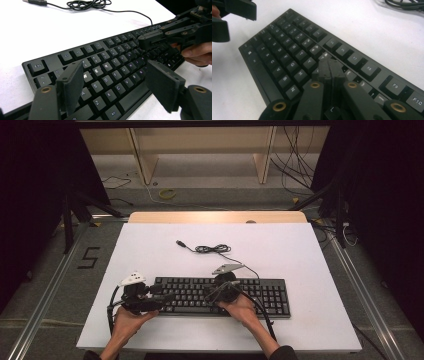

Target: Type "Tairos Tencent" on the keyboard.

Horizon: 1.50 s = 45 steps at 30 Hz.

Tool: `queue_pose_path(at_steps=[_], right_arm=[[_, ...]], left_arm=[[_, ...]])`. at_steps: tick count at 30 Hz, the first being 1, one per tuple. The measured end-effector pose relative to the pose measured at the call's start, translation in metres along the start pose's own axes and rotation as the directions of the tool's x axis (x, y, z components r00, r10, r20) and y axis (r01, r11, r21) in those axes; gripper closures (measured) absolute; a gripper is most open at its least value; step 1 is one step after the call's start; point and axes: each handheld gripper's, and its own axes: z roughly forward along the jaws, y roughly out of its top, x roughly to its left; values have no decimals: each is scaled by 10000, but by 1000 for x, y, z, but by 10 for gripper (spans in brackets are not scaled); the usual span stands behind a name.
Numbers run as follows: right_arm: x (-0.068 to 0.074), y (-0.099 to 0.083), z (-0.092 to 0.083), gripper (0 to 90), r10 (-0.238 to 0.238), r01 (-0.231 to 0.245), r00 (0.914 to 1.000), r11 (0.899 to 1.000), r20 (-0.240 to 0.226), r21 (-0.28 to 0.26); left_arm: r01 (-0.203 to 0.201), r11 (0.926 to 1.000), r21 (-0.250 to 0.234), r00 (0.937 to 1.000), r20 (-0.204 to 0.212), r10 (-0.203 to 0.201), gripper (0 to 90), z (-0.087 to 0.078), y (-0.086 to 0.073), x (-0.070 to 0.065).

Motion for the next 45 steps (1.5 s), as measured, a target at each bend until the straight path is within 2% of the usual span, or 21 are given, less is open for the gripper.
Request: queue_pose_path(at_steps=[24,31,39,42,45], right_arm=[[-1,-5,11,900,-83,75,9998,9989,194,454],[-2,-5,11,900,97,-104,9998,9990,176,438],[-5,-1,-4,900,377,-378,9993,9989,-27,-268],[-6,-1,-9,874,367,-370,9993,9983,-81,-459],[-6,-1,-13,803,355,-367,9991,9977,-227,-571]], left_arm=[[-83,10000,-14,10000,32,83,300,0,-1,0],[-97,10000,12,9999,-30,97,300,2,-1,1],[-135,9999,86,9999,-23,135,301,4,-1,1],[-160,9998,107,9999,-29,160,302,4,0,0],[-181,9997,134,9998,-31,182,301,5,0,0]])
